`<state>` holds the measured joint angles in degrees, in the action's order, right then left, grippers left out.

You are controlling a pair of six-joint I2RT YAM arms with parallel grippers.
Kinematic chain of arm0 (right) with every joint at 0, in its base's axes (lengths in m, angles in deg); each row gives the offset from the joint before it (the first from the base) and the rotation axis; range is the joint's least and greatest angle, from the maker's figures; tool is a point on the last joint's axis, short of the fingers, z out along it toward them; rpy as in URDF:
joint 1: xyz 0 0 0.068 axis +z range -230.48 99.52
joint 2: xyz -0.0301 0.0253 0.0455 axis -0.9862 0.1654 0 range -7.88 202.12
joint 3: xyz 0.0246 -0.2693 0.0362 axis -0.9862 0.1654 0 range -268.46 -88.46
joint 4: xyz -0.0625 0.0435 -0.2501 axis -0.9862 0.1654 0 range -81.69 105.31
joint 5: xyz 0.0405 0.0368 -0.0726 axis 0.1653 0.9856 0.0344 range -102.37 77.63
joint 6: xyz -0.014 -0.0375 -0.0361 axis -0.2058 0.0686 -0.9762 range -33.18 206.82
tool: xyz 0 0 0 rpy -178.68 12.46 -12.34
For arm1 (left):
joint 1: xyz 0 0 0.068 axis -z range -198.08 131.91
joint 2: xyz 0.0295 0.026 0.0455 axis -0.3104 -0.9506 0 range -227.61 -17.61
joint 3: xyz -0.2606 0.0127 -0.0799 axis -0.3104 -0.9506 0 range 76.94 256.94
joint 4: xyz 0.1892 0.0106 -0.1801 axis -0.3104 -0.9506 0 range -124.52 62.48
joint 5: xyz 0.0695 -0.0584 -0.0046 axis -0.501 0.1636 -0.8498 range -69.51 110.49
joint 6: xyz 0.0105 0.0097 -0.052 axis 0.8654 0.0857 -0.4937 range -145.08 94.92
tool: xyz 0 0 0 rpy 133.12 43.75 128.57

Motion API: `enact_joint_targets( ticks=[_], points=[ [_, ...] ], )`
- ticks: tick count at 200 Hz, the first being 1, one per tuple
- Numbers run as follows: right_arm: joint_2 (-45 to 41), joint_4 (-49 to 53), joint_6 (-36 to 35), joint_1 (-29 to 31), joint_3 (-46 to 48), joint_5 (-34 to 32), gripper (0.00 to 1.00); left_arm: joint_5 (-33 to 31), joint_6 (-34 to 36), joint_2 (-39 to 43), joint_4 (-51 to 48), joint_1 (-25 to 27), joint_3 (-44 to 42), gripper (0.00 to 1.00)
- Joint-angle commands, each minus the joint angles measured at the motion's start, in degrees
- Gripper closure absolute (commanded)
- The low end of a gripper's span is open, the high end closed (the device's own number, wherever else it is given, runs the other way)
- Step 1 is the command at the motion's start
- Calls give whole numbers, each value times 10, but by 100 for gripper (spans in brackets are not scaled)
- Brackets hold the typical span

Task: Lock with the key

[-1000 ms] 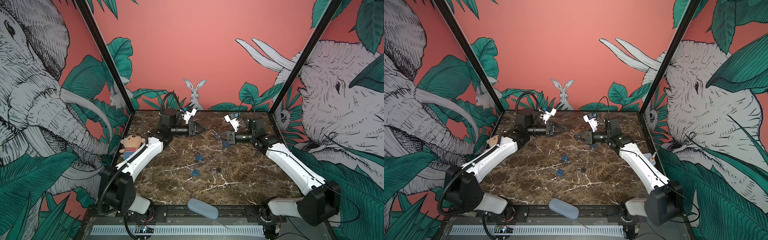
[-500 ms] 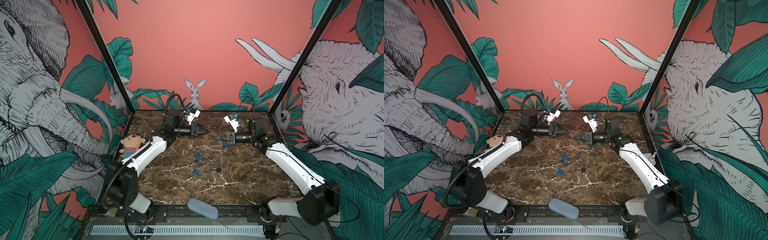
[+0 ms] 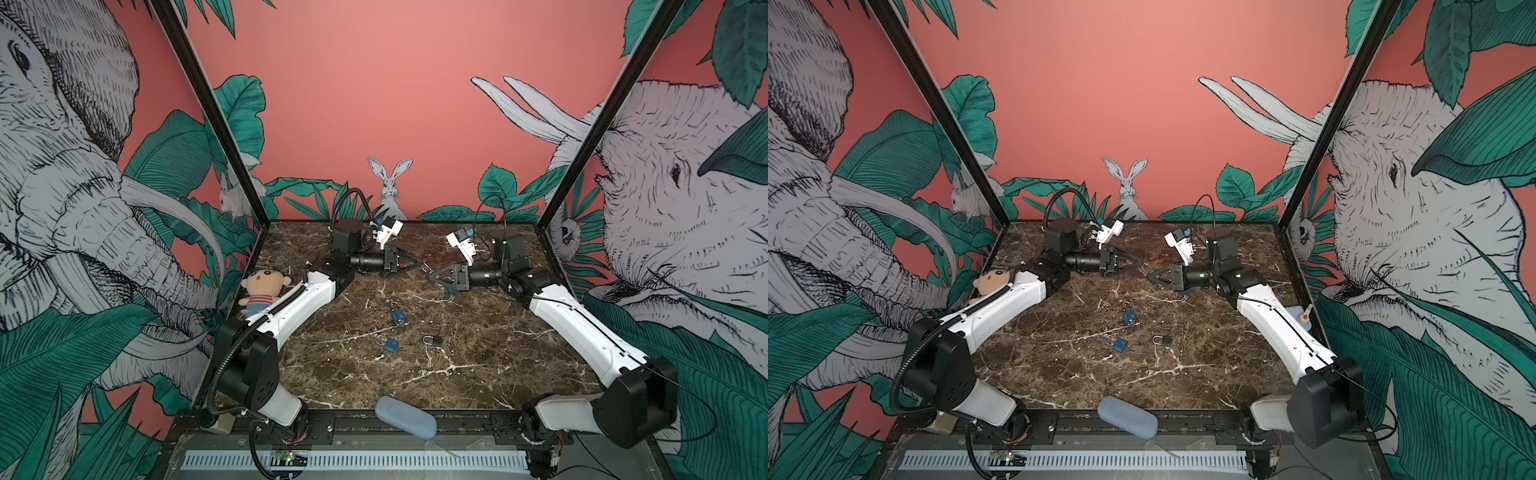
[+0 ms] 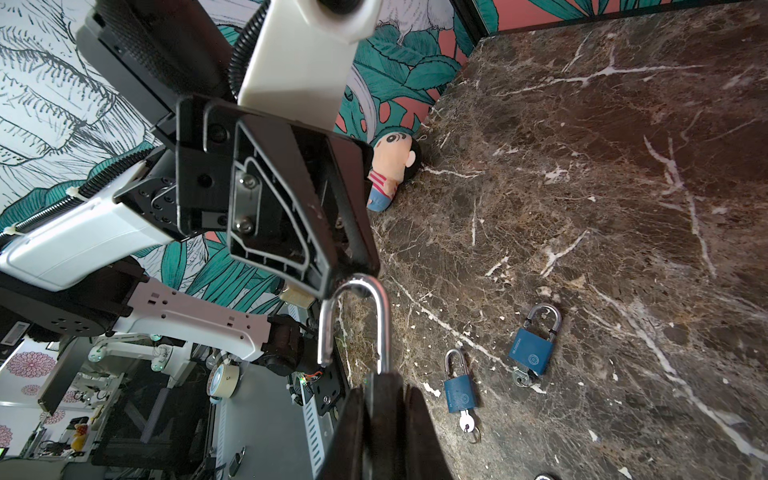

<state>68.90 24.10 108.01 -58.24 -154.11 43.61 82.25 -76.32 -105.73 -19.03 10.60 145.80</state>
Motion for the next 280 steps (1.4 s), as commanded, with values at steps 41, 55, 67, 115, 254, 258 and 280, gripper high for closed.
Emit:
enact_joint_targets(
  ticks=[41,55,67,115,254,258,280],
  points=[
    [0,-14,-3,3,-26,13,100,11,2,3,14,5,4,82],
    [0,-13,-3,3,-28,15,100,12,3,3,14,5,1,83],
    [-1,-13,-2,3,-29,16,100,13,3,3,13,5,0,84],
    [-2,-38,23,3,-26,40,100,15,16,2,5,6,-4,100],
    [-39,-202,171,3,17,120,100,22,55,-23,12,5,-29,100],
    [-38,-208,175,3,18,121,100,21,57,-22,12,6,-31,100],
    [-39,-236,193,3,25,125,100,24,61,-22,9,6,-35,100]
  ],
)
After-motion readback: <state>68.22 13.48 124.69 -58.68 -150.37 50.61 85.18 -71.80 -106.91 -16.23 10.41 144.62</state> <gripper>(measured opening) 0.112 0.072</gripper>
